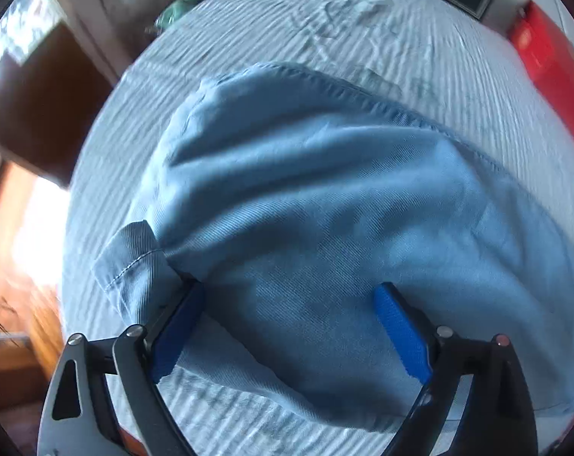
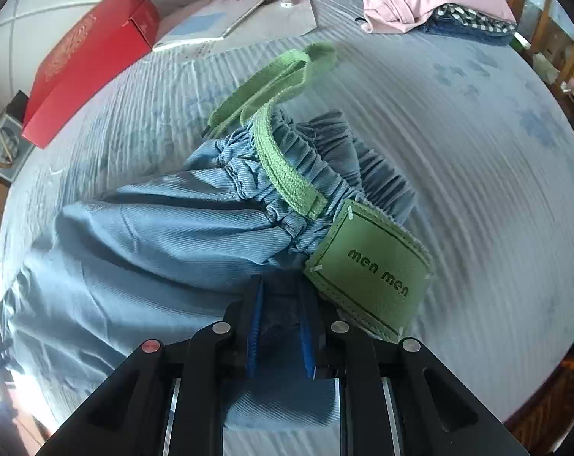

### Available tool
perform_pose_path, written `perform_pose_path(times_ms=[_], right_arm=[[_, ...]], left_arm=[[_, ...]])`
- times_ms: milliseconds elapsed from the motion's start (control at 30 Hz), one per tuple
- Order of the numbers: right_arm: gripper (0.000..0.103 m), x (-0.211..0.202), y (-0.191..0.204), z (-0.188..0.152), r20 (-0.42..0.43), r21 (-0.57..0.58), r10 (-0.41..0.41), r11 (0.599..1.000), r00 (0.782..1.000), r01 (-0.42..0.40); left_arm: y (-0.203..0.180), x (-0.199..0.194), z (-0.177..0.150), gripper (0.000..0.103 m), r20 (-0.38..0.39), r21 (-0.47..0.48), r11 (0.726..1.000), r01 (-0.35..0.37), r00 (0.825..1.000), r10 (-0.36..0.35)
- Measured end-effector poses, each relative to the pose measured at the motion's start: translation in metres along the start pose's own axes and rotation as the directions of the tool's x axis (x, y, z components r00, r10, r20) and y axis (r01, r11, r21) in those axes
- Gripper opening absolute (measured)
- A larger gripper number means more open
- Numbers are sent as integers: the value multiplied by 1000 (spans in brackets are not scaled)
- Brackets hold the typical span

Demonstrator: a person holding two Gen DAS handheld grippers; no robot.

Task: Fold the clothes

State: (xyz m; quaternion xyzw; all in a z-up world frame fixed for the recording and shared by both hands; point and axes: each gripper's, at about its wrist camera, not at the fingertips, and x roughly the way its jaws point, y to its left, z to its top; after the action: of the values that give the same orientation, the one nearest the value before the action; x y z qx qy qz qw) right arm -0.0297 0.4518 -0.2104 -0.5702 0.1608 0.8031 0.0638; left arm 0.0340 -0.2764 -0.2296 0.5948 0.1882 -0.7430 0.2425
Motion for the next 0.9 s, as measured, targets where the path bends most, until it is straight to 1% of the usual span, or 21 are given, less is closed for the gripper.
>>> perform_pose_path(times_ms=[100,133,200,233,267,300,333,433,500,533,567,600,633,700,833,900], right_arm=[[24,4,-2,-1,0,41,49,998,999,-49],[27,2,-6,-3,20,67,77,995,997,-78],[28,2,-16,-8,59,105,142,984,988,-147],[28,1,-18,-10,73,106,153,981,986,-160],[28,0,-17,-12,87,95,153,982,984,-161],[28,-1,-15,-14,88,81,137,986,987,-144],[28,-1,-13,-15,89,68,121,990,989,-127],[29,-5,-11,-14,83,67,120,990,989,-125],[29,-28,-31,-20,151,144,189,967,970,-211],[29,-40,-41,-23,201,168,206,956,958,-241],[29,-53,-51,-27,248,187,205,949,947,-255],[38,-60,-60,-32,276,212,175,948,945,-237],[50,-67,-70,-36,302,237,143,946,942,-220],[53,-63,-86,-41,280,268,117,944,953,-194],[54,-48,-98,-44,259,305,170,920,951,-248],[55,-40,-93,-38,256,297,203,914,945,-277]], left_arm=[[2,2,0,100,7,9,1000,11,1000,-11],[4,3,0,102,9,4,1000,20,1000,-20],[3,3,-3,103,25,11,1000,19,999,-19],[2,3,-4,103,34,14,1000,18,999,-19],[2,3,-5,103,41,14,1000,19,999,-19],[2,2,-6,103,48,15,1000,19,999,-20],[2,2,-6,103,46,15,1000,19,999,-20],[3,3,-4,103,30,8,1000,20,999,-20],[3,3,-4,103,23,4,1000,20,1000,-21],[3,3,-4,103,23,4,1000,20,1000,-21],[3,3,-4,103,22,3,1000,20,1000,-21],[3,3,-4,103,22,3,1000,20,1000,-21],[3,2,-4,103,24,4,1000,20,999,-20],[3,2,-5,103,29,2,1000,20,999,-20],[3,1,-8,103,49,-2,1000,19,999,-19],[3,1,-8,103,49,-2,1000,19,999,-19]])
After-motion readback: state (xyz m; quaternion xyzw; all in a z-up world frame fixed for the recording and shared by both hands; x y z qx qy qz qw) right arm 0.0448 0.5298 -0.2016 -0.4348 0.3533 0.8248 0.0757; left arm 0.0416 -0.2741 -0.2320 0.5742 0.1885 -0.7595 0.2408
